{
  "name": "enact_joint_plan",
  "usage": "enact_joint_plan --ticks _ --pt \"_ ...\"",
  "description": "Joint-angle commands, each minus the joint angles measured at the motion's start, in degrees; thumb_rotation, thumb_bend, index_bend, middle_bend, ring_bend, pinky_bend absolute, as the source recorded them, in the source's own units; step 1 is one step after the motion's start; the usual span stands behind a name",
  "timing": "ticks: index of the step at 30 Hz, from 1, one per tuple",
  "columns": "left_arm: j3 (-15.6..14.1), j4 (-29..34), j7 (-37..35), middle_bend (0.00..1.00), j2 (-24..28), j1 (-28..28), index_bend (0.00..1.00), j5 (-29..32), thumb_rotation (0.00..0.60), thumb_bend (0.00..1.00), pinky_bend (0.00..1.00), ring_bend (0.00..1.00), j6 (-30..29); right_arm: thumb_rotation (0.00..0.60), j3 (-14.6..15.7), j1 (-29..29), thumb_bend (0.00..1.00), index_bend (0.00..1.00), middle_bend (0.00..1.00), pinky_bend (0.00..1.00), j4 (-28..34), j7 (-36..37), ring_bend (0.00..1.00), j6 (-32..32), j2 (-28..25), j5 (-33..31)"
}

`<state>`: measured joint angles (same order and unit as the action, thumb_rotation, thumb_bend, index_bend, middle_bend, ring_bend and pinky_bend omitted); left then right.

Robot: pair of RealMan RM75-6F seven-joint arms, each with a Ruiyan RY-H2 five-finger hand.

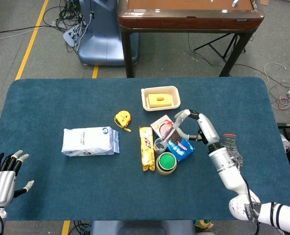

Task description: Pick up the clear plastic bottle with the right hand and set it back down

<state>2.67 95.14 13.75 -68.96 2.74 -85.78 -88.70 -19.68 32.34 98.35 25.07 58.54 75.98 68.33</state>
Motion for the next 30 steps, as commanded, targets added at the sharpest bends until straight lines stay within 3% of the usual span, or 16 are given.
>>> enact_joint_plan --ticks 1,6,11,19,22,30 --pt "0.0 0.1 0.2 0.12 -0.1 0.2 0.2 0.0 0.6 0.2 0.0 0.12 0.2 0.6 0.4 -1.1 0.59 0.67 0.39 0.16 -0.1 -1.4 0.26 1.4 -1.8 0.9" --pt "-0.1 0.1 0.6 0.12 -0.4 0.4 0.2 0.0 0.6 0.2 0.0 0.12 0.5 0.6 2.4 -1.7 0.59 0.67 0.4 0.16 -2.8 -9.5 0.27 3.5 -3.1 2.1" --pt "-0.1 -0.1 0.8 0.12 -0.8 0.5 0.2 0.3 0.6 0.2 0.0 0.12 1.0 0.6 3.9 -1.7 0.59 0.67 0.4 0.16 -6.5 -16.4 0.27 6.0 -1.0 2.9" --pt "-0.1 -0.3 0.5 0.12 -0.8 0.3 0.2 0.4 0.6 0.2 0.0 0.12 0.7 0.6 4.3 -1.4 0.59 0.67 0.42 0.21 -3.7 -3.7 0.3 -2.2 -2.6 1.4" --pt "-0.2 -0.4 0.4 0.12 -0.8 0.3 0.2 0.5 0.6 0.2 0.0 0.12 0.8 0.6 4.9 -1.2 0.59 0.67 0.42 0.21 -5.1 -2.7 0.3 -2.6 -2.7 3.1" --pt "-0.2 -0.6 0.2 0.12 -0.9 0.4 0.2 0.4 0.6 0.2 0.0 0.12 0.8 0.6 7.1 -1.4 0.59 0.67 0.43 0.23 -14.3 -17.5 0.32 7.4 2.3 10.8"
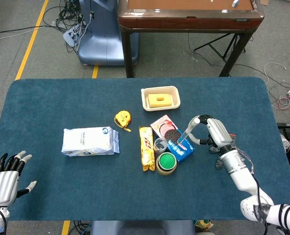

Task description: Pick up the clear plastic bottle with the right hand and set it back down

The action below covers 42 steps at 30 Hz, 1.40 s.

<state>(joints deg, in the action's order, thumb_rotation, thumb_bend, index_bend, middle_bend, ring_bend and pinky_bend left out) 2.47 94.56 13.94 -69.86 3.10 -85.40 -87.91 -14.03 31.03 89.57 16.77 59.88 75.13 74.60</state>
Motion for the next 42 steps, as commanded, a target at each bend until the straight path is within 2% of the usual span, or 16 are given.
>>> enact_joint_plan --ticks 1,3,8,13,16,20,22,26,31,35,38,42 --pt "0.0 0.0 0.0 0.12 0.0 0.0 0.2 0.0 0.6 0.2 0.0 0.12 0.0 0.6 1.5 -0.2 0.59 0.67 0.44 0.24 -5.5 -9.1 0.32 6.2 3.6 4.3" --pt "0.0 0.0 0.0 0.12 0.0 0.1 0.2 0.0 0.6 0.2 0.0 0.12 0.1 0.6 1.2 -0.3 0.59 0.67 0.44 0.24 -4.2 -6.7 0.32 5.2 3.4 3.1" --pt "0.0 -0.2 -0.2 0.12 -0.2 0.1 0.2 0.1 0.6 0.2 0.0 0.12 0.2 0.6 0.3 -0.3 0.59 0.67 0.44 0.25 1.1 4.7 0.32 -0.9 0.3 -0.7" --pt "0.0 -0.4 -0.2 0.12 -0.2 0.1 0.2 0.2 0.6 0.2 0.0 0.12 0.2 0.6 0.3 -0.1 0.59 0.67 0.44 0.25 2.3 10.6 0.32 -3.5 -1.6 -0.2" --pt "0.0 -0.4 -0.2 0.12 -0.2 0.1 0.2 0.2 0.6 0.2 0.0 0.12 0.2 0.6 0.7 -0.1 0.59 0.67 0.44 0.25 -0.2 7.2 0.32 -1.4 -0.7 1.5" --pt "0.1 -0.4 -0.1 0.12 -0.2 0.2 0.2 0.3 0.6 0.2 0.0 0.12 0.2 0.6 1.4 -0.2 0.59 0.67 0.44 0.25 -5.8 -2.8 0.32 4.7 2.5 4.9" --pt "0.1 -0.3 -0.1 0.12 -0.2 0.2 0.2 0.3 0.6 0.2 0.0 0.12 0.3 0.6 1.5 -0.3 0.59 0.67 0.44 0.25 -7.1 -4.7 0.32 6.1 3.7 5.4" --pt "0.1 -0.3 0.0 0.12 -0.3 0.3 0.2 0.4 0.6 0.2 0.0 0.12 0.5 0.6 1.0 -0.3 0.59 0.67 0.44 0.25 -5.7 -1.5 0.33 4.8 3.7 3.6" --pt "0.1 -0.4 0.0 0.12 -0.3 0.3 0.2 0.5 0.6 0.2 0.0 0.12 0.4 0.6 0.4 0.0 0.59 0.67 0.44 0.25 -0.8 8.3 0.33 -0.4 1.1 0.9" --pt "0.1 -0.4 -0.1 0.12 -0.2 0.2 0.2 0.5 0.6 0.2 0.0 0.12 0.3 0.6 0.0 0.0 0.59 0.67 0.44 0.25 0.7 11.9 0.33 -2.2 -0.4 0.3" --pt "0.1 -0.4 -0.1 0.12 -0.2 0.1 0.2 0.5 0.6 0.2 0.0 0.12 0.2 0.6 0.1 -0.1 0.59 0.67 0.45 0.25 -1.2 8.5 0.33 -0.2 0.1 0.9" --pt "0.1 -0.3 0.0 0.12 -0.2 0.2 0.2 0.5 0.6 0.2 0.0 0.12 0.3 0.6 0.6 -0.3 0.59 0.67 0.45 0.25 -5.6 -0.6 0.33 5.2 2.9 3.3"
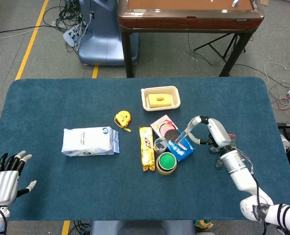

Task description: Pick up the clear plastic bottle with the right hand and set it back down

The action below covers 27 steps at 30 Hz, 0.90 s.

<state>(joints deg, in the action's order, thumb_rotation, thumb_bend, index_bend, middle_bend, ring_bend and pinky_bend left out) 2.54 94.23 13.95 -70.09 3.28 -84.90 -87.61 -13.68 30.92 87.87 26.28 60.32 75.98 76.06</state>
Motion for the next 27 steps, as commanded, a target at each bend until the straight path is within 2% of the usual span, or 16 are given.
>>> enact_joint_plan --ticks 1,4,6,8,14,16,18,25,27 --pt "0.0 0.0 0.0 0.12 0.0 0.0 0.2 0.0 0.6 0.2 0.0 0.12 0.1 0.6 0.4 -0.2 0.59 0.67 0.45 0.25 -5.1 -12.3 0.33 6.2 2.9 2.5" --pt "0.0 0.0 0.1 0.12 -0.1 0.1 0.2 0.0 0.6 0.2 0.0 0.12 0.1 0.6 0.6 -0.3 0.59 0.68 0.46 0.25 -6.5 -15.0 0.33 7.7 4.1 2.9" --pt "0.1 0.1 0.1 0.12 0.0 0.1 0.2 0.0 0.6 0.2 0.0 0.12 0.1 0.6 0.5 -0.4 0.59 0.68 0.46 0.25 -5.8 -14.4 0.33 7.4 4.3 2.5" --pt "0.1 0.1 0.1 0.12 0.0 0.1 0.2 0.0 0.6 0.2 0.0 0.12 0.1 0.6 0.4 -0.5 0.59 0.68 0.46 0.25 -3.9 -11.7 0.33 6.1 3.8 1.5" --pt "0.0 0.1 0.1 0.12 0.0 0.0 0.2 0.0 0.6 0.2 0.0 0.12 0.0 0.6 -0.4 -0.5 0.59 0.68 0.46 0.25 5.1 2.3 0.34 -2.1 -1.3 -2.5" --pt "-0.1 0.1 0.1 0.12 0.0 0.0 0.2 0.0 0.6 0.2 0.0 0.12 0.0 0.6 -0.3 -0.5 0.59 0.68 0.46 0.25 5.9 3.4 0.34 -3.2 -2.6 -2.4" --pt "0.0 0.1 0.1 0.12 0.0 0.0 0.2 0.0 0.6 0.2 0.0 0.12 0.0 0.6 -0.1 -0.5 0.59 0.68 0.46 0.25 4.9 1.2 0.34 -2.4 -2.5 -1.9" --pt "0.0 0.1 0.2 0.12 0.0 0.2 0.2 0.0 0.6 0.2 0.0 0.12 0.1 0.6 0.7 -0.8 0.59 0.68 0.46 0.25 -4.7 -15.9 0.34 8.1 3.6 2.6" --pt "0.0 0.1 0.2 0.12 0.0 0.2 0.2 0.0 0.6 0.2 0.0 0.12 0.2 0.6 0.8 -0.8 0.59 0.68 0.46 0.25 -5.7 -16.7 0.34 8.9 4.6 3.0"
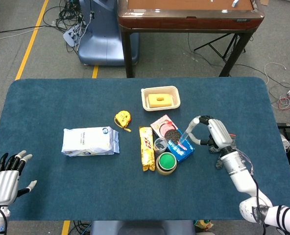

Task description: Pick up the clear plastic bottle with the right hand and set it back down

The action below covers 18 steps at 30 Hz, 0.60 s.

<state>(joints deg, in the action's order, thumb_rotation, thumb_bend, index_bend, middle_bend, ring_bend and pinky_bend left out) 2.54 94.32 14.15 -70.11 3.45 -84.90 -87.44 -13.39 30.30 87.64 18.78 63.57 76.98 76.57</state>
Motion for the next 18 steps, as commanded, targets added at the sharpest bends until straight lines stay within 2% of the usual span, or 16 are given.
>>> enact_joint_plan --ticks 1,3,7,11,14,18 --pt "0.0 0.0 0.0 0.12 0.0 0.0 0.2 0.0 0.6 0.2 0.0 0.12 0.0 0.6 0.5 -0.2 0.59 0.68 0.46 0.25 -5.0 -8.3 0.34 5.3 3.7 2.2" --pt "0.0 0.0 0.0 0.12 0.0 0.0 0.2 0.0 0.6 0.2 0.0 0.12 0.0 0.6 0.3 -0.3 0.59 0.68 0.46 0.25 -2.8 -4.6 0.35 3.3 3.1 0.7" --pt "0.0 0.0 -0.1 0.12 0.1 0.0 0.2 0.0 0.6 0.2 0.0 0.12 0.0 0.6 -0.6 -0.2 0.59 0.68 0.46 0.25 3.5 7.3 0.35 -3.7 -0.5 -3.1" --pt "0.0 0.0 -0.1 0.12 0.1 -0.1 0.2 0.0 0.6 0.2 0.0 0.12 -0.1 0.6 -1.1 -0.1 0.59 0.68 0.46 0.25 5.7 14.3 0.35 -7.1 -2.9 -3.5" --pt "0.0 0.1 -0.1 0.12 0.1 -0.1 0.2 0.0 0.6 0.2 0.0 0.12 -0.1 0.6 -0.8 -0.2 0.59 0.68 0.46 0.25 4.0 12.1 0.35 -5.8 -2.7 -2.2" --pt "0.0 0.1 0.0 0.12 0.1 0.0 0.2 0.0 0.6 0.2 0.0 0.12 0.0 0.6 -0.1 -0.4 0.59 0.68 0.46 0.25 -0.6 2.2 0.35 -0.1 0.1 0.5"
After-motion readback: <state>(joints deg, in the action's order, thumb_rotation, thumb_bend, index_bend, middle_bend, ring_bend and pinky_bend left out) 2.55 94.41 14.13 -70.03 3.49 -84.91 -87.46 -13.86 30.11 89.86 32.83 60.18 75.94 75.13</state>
